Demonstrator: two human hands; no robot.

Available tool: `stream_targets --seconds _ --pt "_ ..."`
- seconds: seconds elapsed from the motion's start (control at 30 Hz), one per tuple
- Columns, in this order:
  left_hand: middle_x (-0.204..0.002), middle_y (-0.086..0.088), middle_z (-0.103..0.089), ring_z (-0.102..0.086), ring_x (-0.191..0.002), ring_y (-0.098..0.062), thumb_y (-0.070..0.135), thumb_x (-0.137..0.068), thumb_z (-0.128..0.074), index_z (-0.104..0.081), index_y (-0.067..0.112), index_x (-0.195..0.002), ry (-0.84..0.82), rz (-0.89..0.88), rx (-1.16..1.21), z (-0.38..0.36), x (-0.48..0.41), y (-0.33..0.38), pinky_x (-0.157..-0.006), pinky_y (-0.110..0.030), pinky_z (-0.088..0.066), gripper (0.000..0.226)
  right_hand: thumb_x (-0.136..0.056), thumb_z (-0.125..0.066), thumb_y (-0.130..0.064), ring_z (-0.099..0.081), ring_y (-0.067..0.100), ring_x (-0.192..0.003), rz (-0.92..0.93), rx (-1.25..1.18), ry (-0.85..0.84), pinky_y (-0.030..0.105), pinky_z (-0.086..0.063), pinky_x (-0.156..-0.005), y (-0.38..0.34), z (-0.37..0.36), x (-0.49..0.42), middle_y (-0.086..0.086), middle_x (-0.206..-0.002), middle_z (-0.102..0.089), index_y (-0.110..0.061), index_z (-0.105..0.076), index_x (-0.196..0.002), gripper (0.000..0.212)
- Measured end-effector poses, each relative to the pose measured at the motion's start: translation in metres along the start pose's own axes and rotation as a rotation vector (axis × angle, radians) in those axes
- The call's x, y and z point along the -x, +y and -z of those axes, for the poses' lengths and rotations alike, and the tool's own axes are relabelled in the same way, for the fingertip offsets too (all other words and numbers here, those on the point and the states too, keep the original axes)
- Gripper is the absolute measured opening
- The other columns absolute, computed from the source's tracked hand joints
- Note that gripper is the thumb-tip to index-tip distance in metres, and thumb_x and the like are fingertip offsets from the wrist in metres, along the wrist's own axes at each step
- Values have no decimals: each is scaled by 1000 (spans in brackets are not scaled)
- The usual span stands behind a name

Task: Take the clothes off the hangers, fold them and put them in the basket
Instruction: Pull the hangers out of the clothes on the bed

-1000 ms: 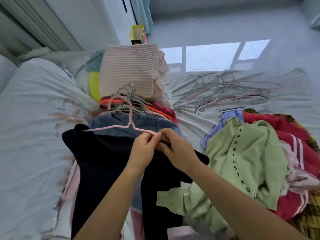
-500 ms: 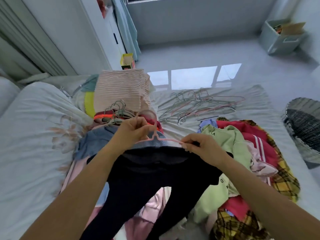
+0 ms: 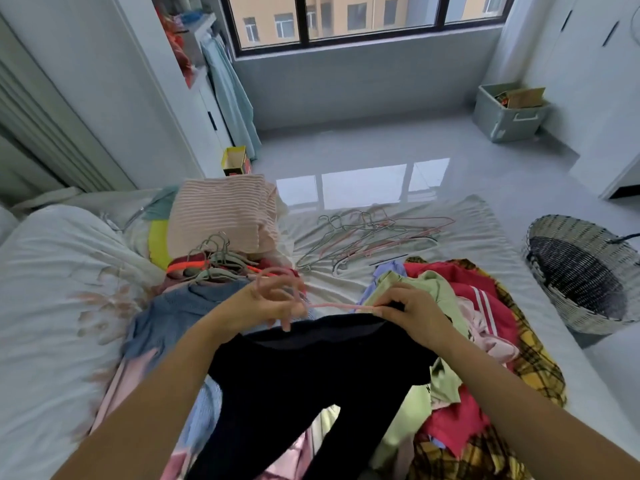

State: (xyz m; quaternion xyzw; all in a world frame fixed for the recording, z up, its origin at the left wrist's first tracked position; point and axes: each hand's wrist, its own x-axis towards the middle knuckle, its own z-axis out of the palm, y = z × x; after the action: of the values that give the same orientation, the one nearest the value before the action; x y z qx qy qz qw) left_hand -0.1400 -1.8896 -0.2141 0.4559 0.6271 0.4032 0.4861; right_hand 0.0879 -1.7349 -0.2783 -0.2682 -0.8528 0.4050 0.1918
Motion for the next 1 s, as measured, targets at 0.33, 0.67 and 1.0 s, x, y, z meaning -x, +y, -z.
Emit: stream_targets --seconds 0.33,0.67,1.0 --pt "-76 7 -66 -56 -73 -1 7 -85 -66 -64 42 -57 288 -212 -188 -6 -12 14 -75 -17 -42 45 -88 -57 -3 -56 -8 -85 -28 118 2 7 -35 -73 11 41 0 -15 -85 -58 -21 -66 -106 27" --pt "-54 3 -59 -48 -49 -2 14 -89 -59 -64 22 -70 664 -232 92 28 -4 3 -48 -14 -39 21 -94 -39 5 -57 26 -74 -599 -460 111 34 -52 -70 27 55 -10 15 -90 -59 -4 -61 -105 26" --pt "-51 5 -43 -32 -40 -6 10 -95 -49 -51 20 -79 819 -346 672 -3 -77 67 -40 -16 -23 19 -90 -51 -5 -42 15 -58 -588 -305 -181 22 -38 -49 33 59 -4 6 -64 -41 -5 -56 -76 15"
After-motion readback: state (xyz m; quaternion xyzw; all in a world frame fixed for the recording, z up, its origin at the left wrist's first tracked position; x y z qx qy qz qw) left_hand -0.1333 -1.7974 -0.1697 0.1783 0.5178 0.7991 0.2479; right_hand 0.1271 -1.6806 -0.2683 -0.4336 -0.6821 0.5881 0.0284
